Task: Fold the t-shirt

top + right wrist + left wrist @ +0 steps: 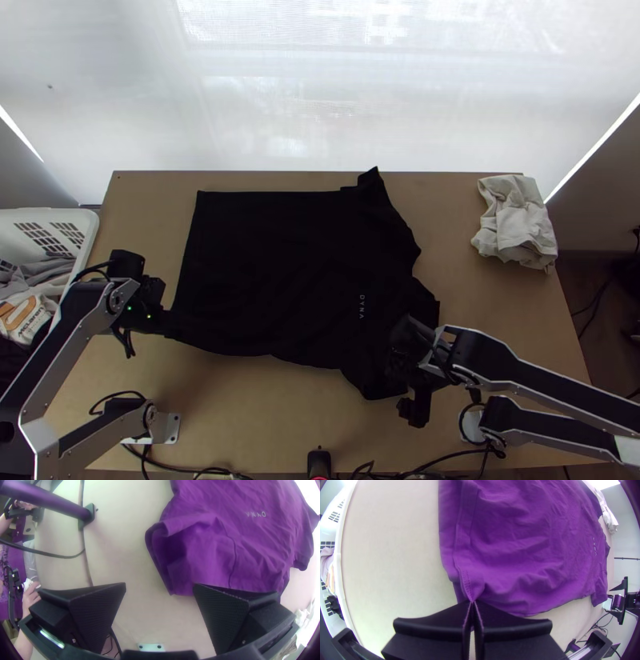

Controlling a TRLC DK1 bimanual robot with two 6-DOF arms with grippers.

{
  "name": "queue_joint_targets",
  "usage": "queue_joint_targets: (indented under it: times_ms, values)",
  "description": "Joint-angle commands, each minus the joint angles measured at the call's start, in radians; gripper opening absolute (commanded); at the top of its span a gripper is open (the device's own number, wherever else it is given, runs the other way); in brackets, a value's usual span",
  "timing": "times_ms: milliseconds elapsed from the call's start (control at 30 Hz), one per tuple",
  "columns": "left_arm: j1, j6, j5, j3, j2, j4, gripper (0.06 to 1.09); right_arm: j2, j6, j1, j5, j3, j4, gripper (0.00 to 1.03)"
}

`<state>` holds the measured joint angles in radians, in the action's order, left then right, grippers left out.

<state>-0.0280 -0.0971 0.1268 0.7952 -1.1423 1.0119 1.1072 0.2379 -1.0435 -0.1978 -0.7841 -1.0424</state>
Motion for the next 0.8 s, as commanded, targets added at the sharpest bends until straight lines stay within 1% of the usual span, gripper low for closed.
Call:
queue_joint_targets:
  times_ms: [0, 100, 133, 167, 233, 267, 467, 567, 633, 700, 767]
  values:
    - [-0.009, 0.002, -0.003, -0.007, 0.012, 0.017, 0.09, -0.01, 0.018, -0.032, 0.024, 0.132, 0.114, 0.93]
    - [-0.01, 0.002, -0.003, -0.002, 0.001, 0.017, 0.09, -0.007, 0.011, -0.038, 0.023, 0.129, 0.127, 0.92]
    - [-0.01, 0.002, -0.003, 0.001, -0.004, 0.017, 0.09, -0.001, 0.012, -0.039, 0.023, 0.129, 0.128, 0.87]
    - [-0.01, 0.002, -0.003, 0.002, -0.01, 0.017, 0.09, 0.006, 0.017, -0.041, 0.023, 0.129, 0.128, 0.83]
    - [-0.01, 0.002, -0.003, 0.009, -0.019, 0.016, 0.09, 0.017, 0.02, -0.047, 0.023, 0.125, 0.131, 0.79]
    - [-0.01, 0.004, -0.003, 0.013, -0.025, 0.016, 0.09, 0.026, 0.02, -0.049, 0.023, 0.12, 0.133, 0.78]
    - [-0.01, 0.01, -0.003, 0.029, -0.042, 0.016, 0.09, 0.115, 0.02, -0.073, 0.023, 0.118, 0.143, 0.78]
    - [-0.01, 0.01, -0.003, 0.025, -0.042, 0.016, 0.09, 0.141, 0.021, -0.072, 0.026, 0.118, 0.183, 0.78]
    - [-0.01, 0.01, -0.003, 0.022, -0.042, 0.016, 0.09, 0.148, 0.023, -0.052, 0.028, 0.108, 0.225, 0.78]
    - [-0.01, 0.008, -0.003, 0.016, -0.04, 0.013, 0.09, 0.161, 0.029, -0.024, 0.032, 0.092, 0.237, 0.78]
    - [-0.01, 0.008, -0.003, 0.009, -0.04, 0.008, 0.09, 0.168, 0.035, 0.0, 0.041, 0.078, 0.251, 0.81]
